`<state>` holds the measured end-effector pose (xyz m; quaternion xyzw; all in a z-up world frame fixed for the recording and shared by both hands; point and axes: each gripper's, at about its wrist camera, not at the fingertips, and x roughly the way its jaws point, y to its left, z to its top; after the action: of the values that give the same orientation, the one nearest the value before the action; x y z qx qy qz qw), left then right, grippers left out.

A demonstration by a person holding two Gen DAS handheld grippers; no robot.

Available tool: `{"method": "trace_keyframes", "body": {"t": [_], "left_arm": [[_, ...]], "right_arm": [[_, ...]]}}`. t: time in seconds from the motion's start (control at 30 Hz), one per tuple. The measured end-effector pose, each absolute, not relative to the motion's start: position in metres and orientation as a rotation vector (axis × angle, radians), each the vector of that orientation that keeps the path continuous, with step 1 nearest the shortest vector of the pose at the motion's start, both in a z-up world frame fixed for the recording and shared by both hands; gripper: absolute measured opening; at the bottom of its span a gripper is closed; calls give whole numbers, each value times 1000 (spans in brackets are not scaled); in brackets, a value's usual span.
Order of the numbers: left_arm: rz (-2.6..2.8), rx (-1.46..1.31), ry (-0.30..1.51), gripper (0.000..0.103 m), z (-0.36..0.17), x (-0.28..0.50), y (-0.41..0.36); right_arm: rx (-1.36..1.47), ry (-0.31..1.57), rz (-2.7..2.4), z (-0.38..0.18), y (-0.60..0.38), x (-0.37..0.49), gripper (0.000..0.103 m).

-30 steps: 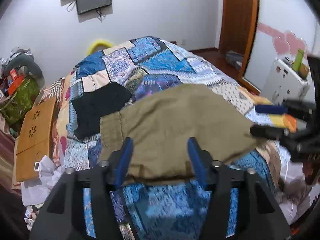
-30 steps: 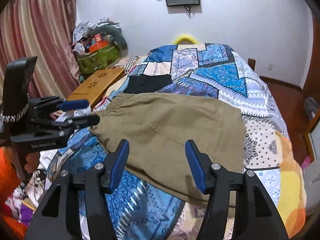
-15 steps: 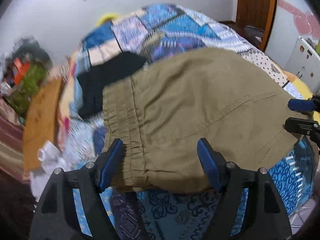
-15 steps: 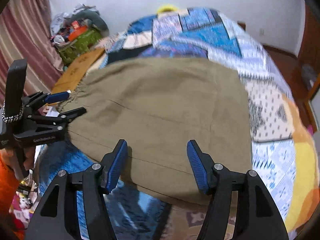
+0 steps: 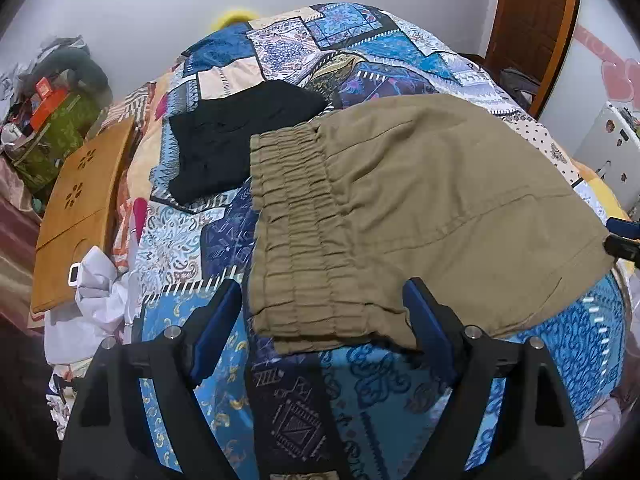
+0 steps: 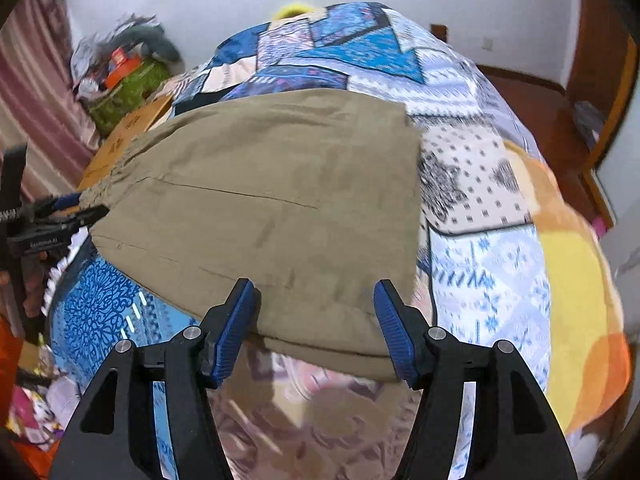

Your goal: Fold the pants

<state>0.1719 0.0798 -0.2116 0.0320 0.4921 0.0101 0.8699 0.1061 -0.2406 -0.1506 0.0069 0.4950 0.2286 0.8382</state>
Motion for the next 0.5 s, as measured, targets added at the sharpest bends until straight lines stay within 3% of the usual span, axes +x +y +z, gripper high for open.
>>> {"method": "trace_keyframes", "body": {"t": [0.1, 0.5], "left_arm": [[19, 67, 1024, 84, -213, 165, 84], [48, 56, 998, 84, -173, 160, 99]], "right_arm": [[29, 1050, 466, -155, -248, 100, 70], [-77, 976, 454, -124, -240, 102, 73]]}}
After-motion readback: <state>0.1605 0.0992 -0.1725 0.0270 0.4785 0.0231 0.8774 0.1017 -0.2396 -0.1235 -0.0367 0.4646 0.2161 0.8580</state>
